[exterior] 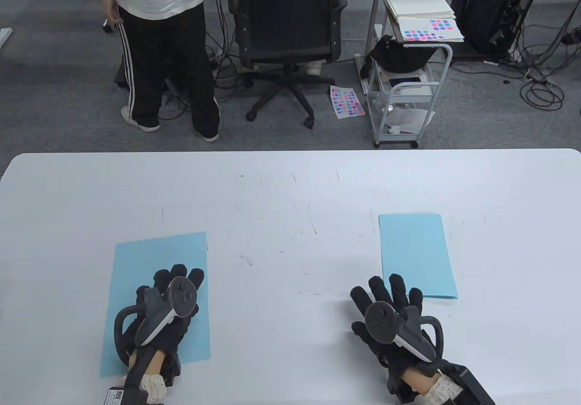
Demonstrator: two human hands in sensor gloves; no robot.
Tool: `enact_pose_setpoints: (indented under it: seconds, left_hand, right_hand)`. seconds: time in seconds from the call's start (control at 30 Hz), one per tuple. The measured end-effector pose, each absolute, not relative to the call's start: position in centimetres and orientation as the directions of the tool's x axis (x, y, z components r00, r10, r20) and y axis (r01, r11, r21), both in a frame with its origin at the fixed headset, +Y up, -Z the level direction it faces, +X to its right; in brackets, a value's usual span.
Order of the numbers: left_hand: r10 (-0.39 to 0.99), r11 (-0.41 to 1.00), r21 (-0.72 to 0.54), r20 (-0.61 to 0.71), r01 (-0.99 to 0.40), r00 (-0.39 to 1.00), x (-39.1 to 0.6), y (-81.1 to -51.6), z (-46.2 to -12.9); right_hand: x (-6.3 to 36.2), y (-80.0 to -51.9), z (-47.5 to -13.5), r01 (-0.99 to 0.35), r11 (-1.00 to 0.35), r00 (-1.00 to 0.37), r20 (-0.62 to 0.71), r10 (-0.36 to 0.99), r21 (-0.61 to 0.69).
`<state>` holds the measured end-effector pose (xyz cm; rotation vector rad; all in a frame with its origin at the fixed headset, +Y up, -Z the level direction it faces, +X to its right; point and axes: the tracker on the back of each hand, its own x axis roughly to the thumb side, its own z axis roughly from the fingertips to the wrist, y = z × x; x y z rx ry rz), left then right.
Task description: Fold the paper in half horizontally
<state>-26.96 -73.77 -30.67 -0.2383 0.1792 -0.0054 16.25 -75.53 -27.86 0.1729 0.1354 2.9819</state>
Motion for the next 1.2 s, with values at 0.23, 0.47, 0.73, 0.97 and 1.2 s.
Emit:
enact_pose_setpoints:
  seconds: [0.23, 0.47, 0.73, 0.97, 1.2]
  left_hand:
    - [-0.132, 0.906, -0.423, -0.226, 0.025, 0.965, -28.5, -76.4, -31.4]
    - [-0.125, 0.875, -0.485, -0.222, 0.002, 0.967, -28.5, -77.3, -31.7]
    - [-0.097, 0.867, -0.498, -0.211, -0.022, 0.973, -27.7, -77.5, -31.8]
    - [-0.112, 0.867, -0.498, -0.167, 0.014, 0.98, -25.2, -77.5, -31.9]
    - [-0.125, 0.867, -0.496, -0.11, 0.055, 0.986, -21.5, -77.5, -32.1]
  right_hand:
    - [16.7, -75.6, -28.0, -0.16, -0.981, -0.981, 0.094, 0.171, 0.113]
    - [16.9, -75.5, -28.1, -0.173, -0.98, -0.979, 0.091, 0.183, 0.102]
    - [17.1, -75.6, -28.0, -0.167, -0.979, -0.98, 0.091, 0.178, 0.119]
    - [17.1, -75.5, -27.9, -0.161, -0.981, -0.98, 0.097, 0.171, 0.109]
    - [17.2, -75.4, -27.9, -0.154, -0.982, -0.982, 0.095, 0.165, 0.109]
